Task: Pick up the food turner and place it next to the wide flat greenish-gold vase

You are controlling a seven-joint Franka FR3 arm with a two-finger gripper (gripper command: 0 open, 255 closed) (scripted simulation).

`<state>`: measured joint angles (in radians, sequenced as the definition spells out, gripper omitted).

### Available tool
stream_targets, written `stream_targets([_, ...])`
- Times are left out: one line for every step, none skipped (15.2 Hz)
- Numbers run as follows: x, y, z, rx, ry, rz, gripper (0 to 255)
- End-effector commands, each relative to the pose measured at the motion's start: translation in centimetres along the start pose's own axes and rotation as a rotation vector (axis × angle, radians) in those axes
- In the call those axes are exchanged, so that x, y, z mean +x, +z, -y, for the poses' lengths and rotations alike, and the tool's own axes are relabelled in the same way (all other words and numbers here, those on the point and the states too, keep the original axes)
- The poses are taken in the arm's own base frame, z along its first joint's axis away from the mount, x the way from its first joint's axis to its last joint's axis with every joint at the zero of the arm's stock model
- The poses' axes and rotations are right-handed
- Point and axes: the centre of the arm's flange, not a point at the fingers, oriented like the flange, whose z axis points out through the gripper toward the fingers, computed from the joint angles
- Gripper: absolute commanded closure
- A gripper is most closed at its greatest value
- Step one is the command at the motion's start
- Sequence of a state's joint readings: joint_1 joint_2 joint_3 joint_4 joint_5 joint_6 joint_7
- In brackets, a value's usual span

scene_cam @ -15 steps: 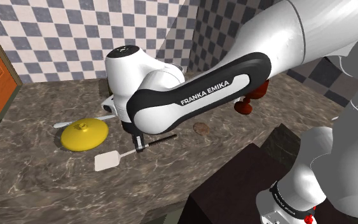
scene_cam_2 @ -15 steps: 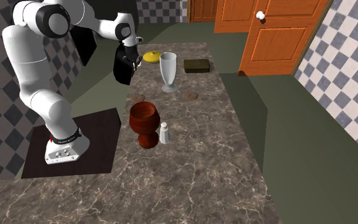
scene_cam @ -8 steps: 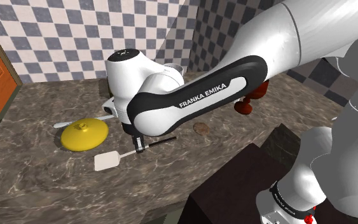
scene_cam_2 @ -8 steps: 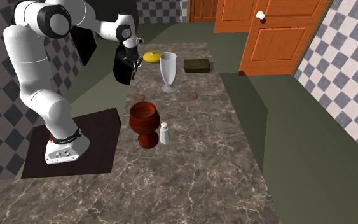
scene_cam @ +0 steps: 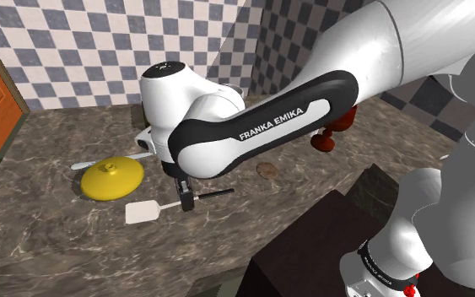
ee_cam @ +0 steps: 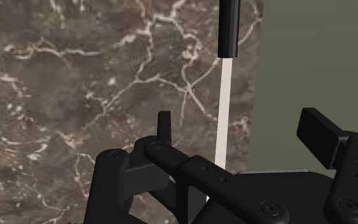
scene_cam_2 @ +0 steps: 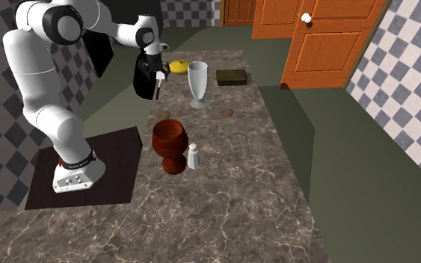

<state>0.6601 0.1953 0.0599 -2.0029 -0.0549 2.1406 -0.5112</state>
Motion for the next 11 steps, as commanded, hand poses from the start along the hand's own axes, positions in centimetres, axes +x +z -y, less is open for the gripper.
stream_targets([0.0, -2.0, -0.1, 0.000, 0.000, 0.000, 0])
stream_targets([0.0, -3.3, -0.1, 0.000, 0.000, 0.000, 0])
stream_targets([0.0, -4.4, -0.1, 0.000, 0.000, 0.000, 0])
stream_targets([0.0, -4.4, -0.1, 0.000, 0.000, 0.000, 0])
stream_targets([0.0, -4.4, -0.1, 0.000, 0.000, 0.000, 0])
stream_targets([0.0, -4.4, -0.1, 0.000, 0.000, 0.000, 0])
stream_targets([0.0, -4.4, -0.1, 0.000, 0.000, 0.000, 0])
stream_targets([0.0, -4.4, -0.1, 0.000, 0.000, 0.000, 0])
stream_targets([0.0, -4.4, -0.1, 0.000, 0.000, 0.000, 0])
stream_targets([0.0, -4.4, -0.1, 0.000, 0.000, 0.000, 0])
stream_targets([0.0, -4.4, -0.1, 0.000, 0.000, 0.000, 0])
